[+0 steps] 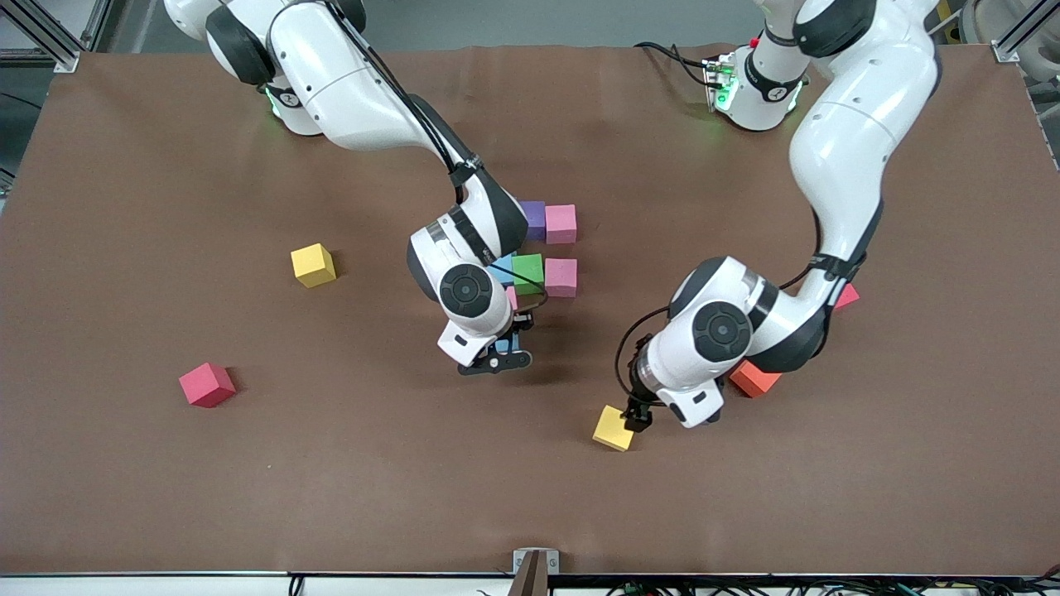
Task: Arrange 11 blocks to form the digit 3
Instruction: 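Grasp the yellow block with the left gripper while the right gripper places blue, then carry the yellow block to the cluster while the right gripper withdraws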
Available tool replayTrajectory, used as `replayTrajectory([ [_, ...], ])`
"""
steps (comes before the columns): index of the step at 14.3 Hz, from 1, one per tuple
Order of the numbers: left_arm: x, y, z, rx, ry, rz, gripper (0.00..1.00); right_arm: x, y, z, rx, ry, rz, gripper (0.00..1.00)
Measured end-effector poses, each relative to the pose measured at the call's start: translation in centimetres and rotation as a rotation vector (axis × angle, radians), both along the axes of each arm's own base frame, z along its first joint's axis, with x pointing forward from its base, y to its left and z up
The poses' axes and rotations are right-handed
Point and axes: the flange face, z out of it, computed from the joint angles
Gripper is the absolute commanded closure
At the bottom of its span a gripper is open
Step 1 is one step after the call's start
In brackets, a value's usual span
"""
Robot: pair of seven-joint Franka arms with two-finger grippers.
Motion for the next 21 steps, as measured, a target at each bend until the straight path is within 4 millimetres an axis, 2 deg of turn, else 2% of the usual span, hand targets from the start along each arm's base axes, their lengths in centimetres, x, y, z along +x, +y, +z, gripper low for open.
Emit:
replayTrajectory([
  [2, 0.8, -0.1, -0.8, -0.022, -0.025, -0.018, 0.00, -0.2, 0.2, 0.0, 0.002, 0.005, 0.004, 0.77],
  [6, 2.3, 1.1, -2.6, -0.037, -0.074, -0.072, 0.00, -0.2, 0.1, -0.1, 0.000, 0.013, 0.008, 0.77],
  [12, 2.8, 0.6, -4.8, -0.028, -0.138, -0.152, 0.00, -0.2, -0.5, -0.1, -0.011, 0.039, 0.029, 0.75],
  [13, 2.8, 0.4, -5.2, -0.032, -0.143, -0.156, 0.00, -0.2, -0.5, -0.1, -0.011, 0.039, 0.029, 0.66],
  [14, 2.8, 0.4, -5.5, -0.037, -0.148, -0.156, 0.00, -0.2, -0.5, -0.1, -0.011, 0.040, 0.029, 0.50],
  [15, 2.8, 0.4, -5.9, -0.040, -0.149, -0.155, 0.00, -0.2, -0.5, -0.1, -0.011, 0.040, 0.029, 0.21],
  [16, 2.8, 0.4, -6.3, -0.041, -0.149, -0.155, 0.00, -0.2, -0.5, -0.1, -0.011, 0.040, 0.028, 0.00],
  [18, 2.9, 0.7, -7.0, -0.040, -0.153, -0.159, 0.00, -0.3, -0.6, -0.3, -0.019, 0.052, 0.029, 0.00],
  [19, 3.0, 0.8, -7.4, -0.043, -0.159, -0.159, 0.04, -0.3, -0.7, -0.4, -0.020, 0.055, 0.028, 0.00],
  [20, 3.1, 0.8, -7.9, -0.049, -0.167, -0.157, 0.17, -0.3, -0.8, -0.4, -0.020, 0.055, 0.027, 0.00],
  [21, 3.1, 0.9, -8.3, -0.052, -0.170, -0.155, 0.33, -0.2, -0.8, -0.3, -0.019, 0.053, 0.027, 0.00],
])
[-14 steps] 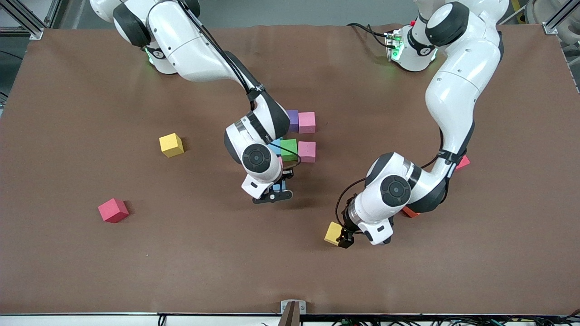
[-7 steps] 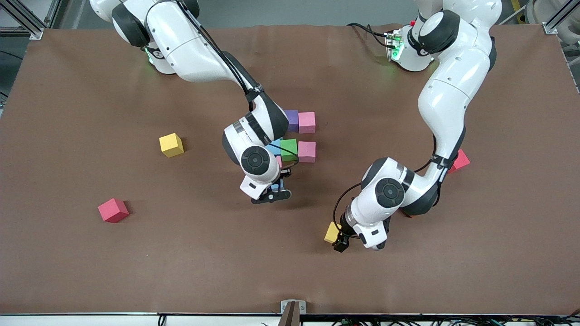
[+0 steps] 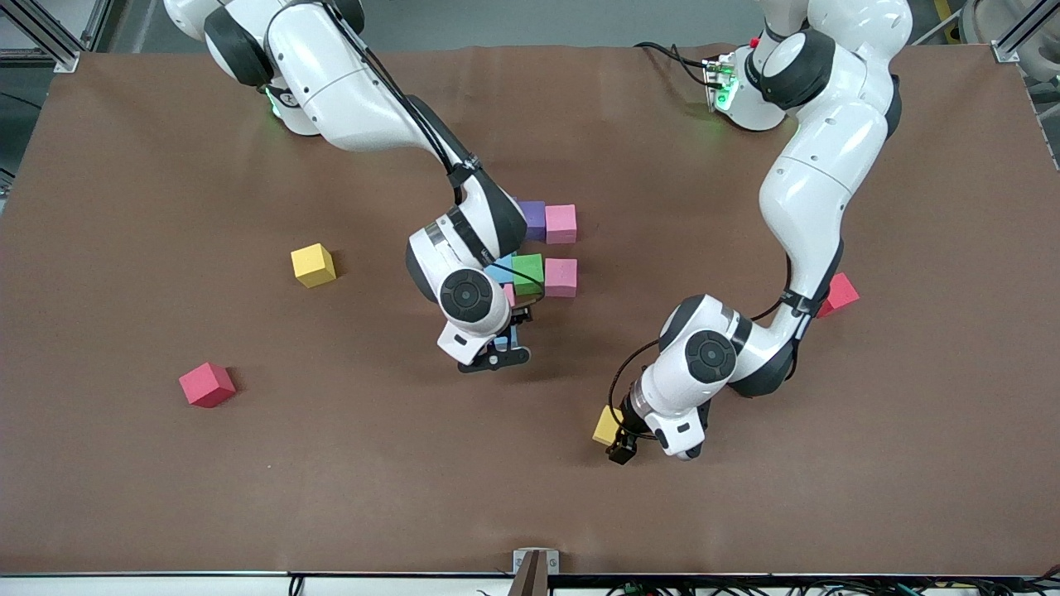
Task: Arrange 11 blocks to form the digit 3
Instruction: 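Carry the yellow block to the cluster while the right gripper withdraws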
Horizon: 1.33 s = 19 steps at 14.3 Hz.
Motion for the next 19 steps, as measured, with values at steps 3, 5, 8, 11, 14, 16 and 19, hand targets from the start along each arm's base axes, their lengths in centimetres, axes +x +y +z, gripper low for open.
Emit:
replayTrajectory([
  [3, 0.0, 0.2, -0.4, 0.005, 0.004, 0.002, 0.70, 0.5, -0.6, 0.9, -0.005, 0.013, -0.006, 0.00],
  [5, 0.1, 0.3, 0.0, 0.018, 0.017, 0.000, 0.91, 1.2, -1.8, 2.9, -0.012, 0.034, -0.018, 0.00],
  [8, -0.2, -0.1, 1.2, 0.042, 0.049, 0.010, 0.92, 2.7, -4.2, 10.6, 0.015, 0.011, -0.047, 0.00],
  [11, -1.5, -2.0, 3.1, 0.067, 0.113, 0.111, 0.92, 2.9, -8.7, 19.0, 0.018, 0.028, -0.082, 0.00],
  [14, -3.8, -4.5, 3.5, 0.115, 0.200, 0.218, 0.92, 2.7, -14.6, 24.5, 0.021, 0.048, -0.137, 0.00],
  [16, -5.7, -6.6, 3.0, 0.127, 0.236, 0.298, 0.91, 1.8, -18.8, 26.8, 0.032, 0.054, -0.160, 0.00],
  [19, -9.6, -10.3, 1.6, 0.170, 0.261, 0.381, 0.91, -0.9, -24.7, 29.2, 0.041, 0.062, -0.179, 0.00],
])
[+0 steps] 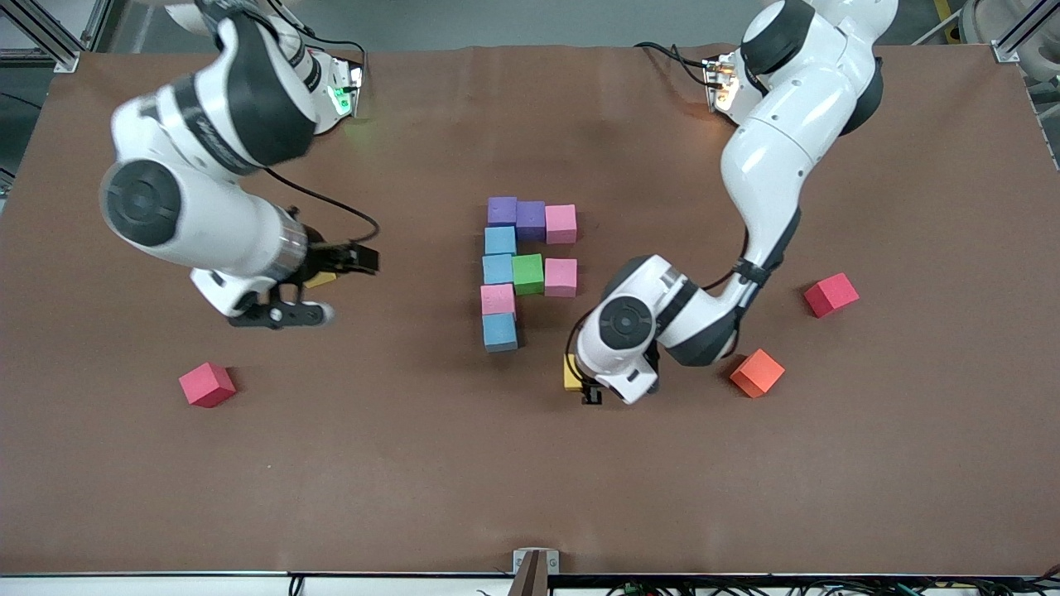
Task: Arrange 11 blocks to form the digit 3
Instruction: 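Carry the yellow block to the cluster while the right gripper withdraws, then lower the yellow block beside the last blue block with the left gripper, release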
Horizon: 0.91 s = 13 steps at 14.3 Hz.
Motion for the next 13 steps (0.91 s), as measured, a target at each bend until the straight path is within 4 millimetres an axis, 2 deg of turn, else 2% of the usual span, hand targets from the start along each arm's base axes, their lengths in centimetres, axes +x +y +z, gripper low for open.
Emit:
replayTrajectory([
  [3, -3.7, -2.9, -1.4, 0.036, -0.006, 0.032, 0.91, -2.8, -6.4, 1.8, -0.014, -0.007, -0.035, 0.00],
  [5, -5.0, -3.6, -1.5, 0.010, -0.025, 0.031, 0.91, -4.2, -10.3, 2.4, -0.031, -0.017, -0.044, 0.00],
  [8, -6.9, -4.3, -2.0, -0.052, -0.070, 0.039, 0.91, -5.1, -15.0, 3.0, -0.022, -0.034, -0.039, 0.00],
  [11, -8.0, -4.5, -2.1, -0.072, -0.078, 0.046, 0.91, -5.3, -18.3, 3.7, -0.044, -0.057, -0.040, 0.00],
  [13, -8.2, -4.7, -2.1, -0.087, -0.084, 0.046, 0.91, -5.2, -18.8, 3.9, -0.065, -0.070, -0.035, 0.00],
])
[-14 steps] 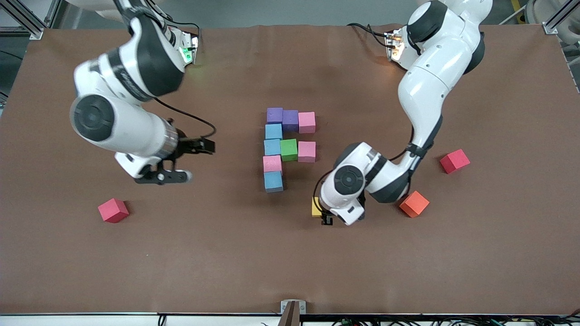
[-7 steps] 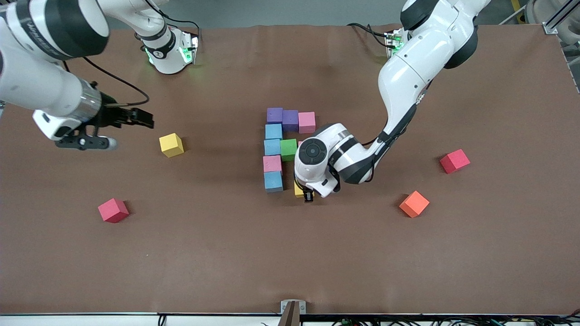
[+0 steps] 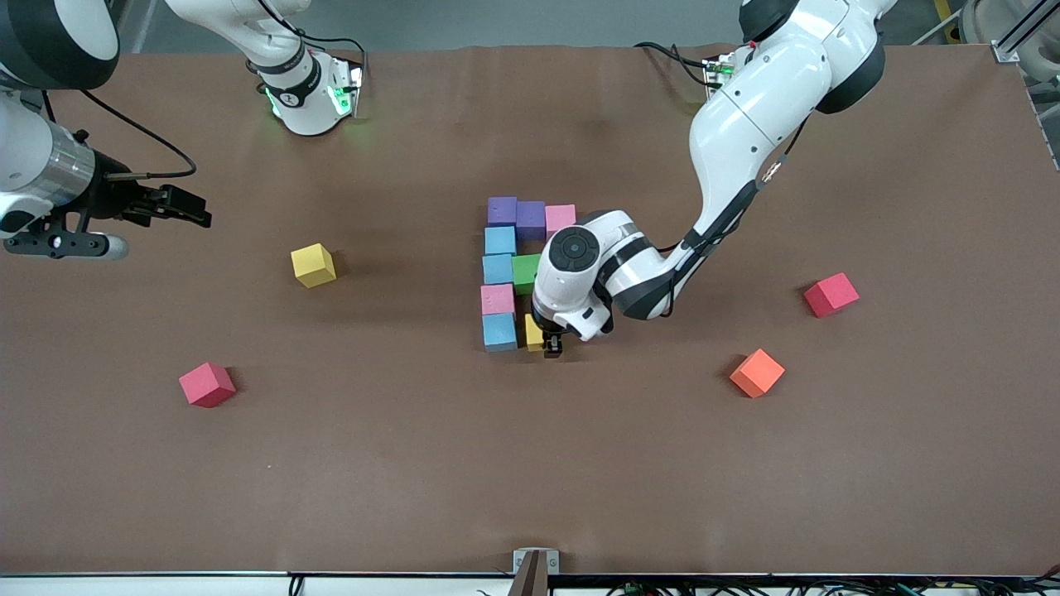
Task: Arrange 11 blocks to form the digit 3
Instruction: 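Lower the yellow block beside the last blue block with the left gripper, release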
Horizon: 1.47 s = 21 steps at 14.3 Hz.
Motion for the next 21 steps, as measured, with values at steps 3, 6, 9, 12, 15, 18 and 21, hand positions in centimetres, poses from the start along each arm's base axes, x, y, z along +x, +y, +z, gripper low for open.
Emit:
replayTrajectory([
  [3, -0.3, -0.3, -0.1, -0.031, -0.015, -0.005, 0.91, 0.1, -1.1, 0.1, -0.005, -0.006, -0.020, 0.00],
  [6, -0.3, -0.4, -0.1, -0.035, -0.023, -0.011, 0.91, 0.1, -3.0, 0.2, -0.005, -0.015, -0.054, 0.00],
  [9, -0.4, -0.4, -0.1, -0.032, -0.028, -0.017, 0.91, 0.5, -4.3, 1.7, -0.006, -0.056, -0.074, 0.00],
  [12, -0.5, -0.5, -0.1, -0.028, -0.034, -0.026, 0.91, 0.7, -5.6, 3.6, -0.004, -0.097, -0.065, 0.00],
  [15, -0.6, -0.6, -0.1, -0.026, -0.037, -0.030, 0.91, 0.8, -5.8, 4.9, -0.018, -0.124, -0.059, 0.00],
  [18, -0.9, -0.9, -0.2, -0.025, -0.039, -0.039, 0.91, 1.0, -5.8, 6.6, -0.029, -0.163, -0.055, 0.00],
  [21, -1.6, -1.7, -0.2, -0.025, -0.038, -0.052, 0.90, 1.2, -6.0, 9.5, -0.041, -0.223, -0.056, 0.00],
])
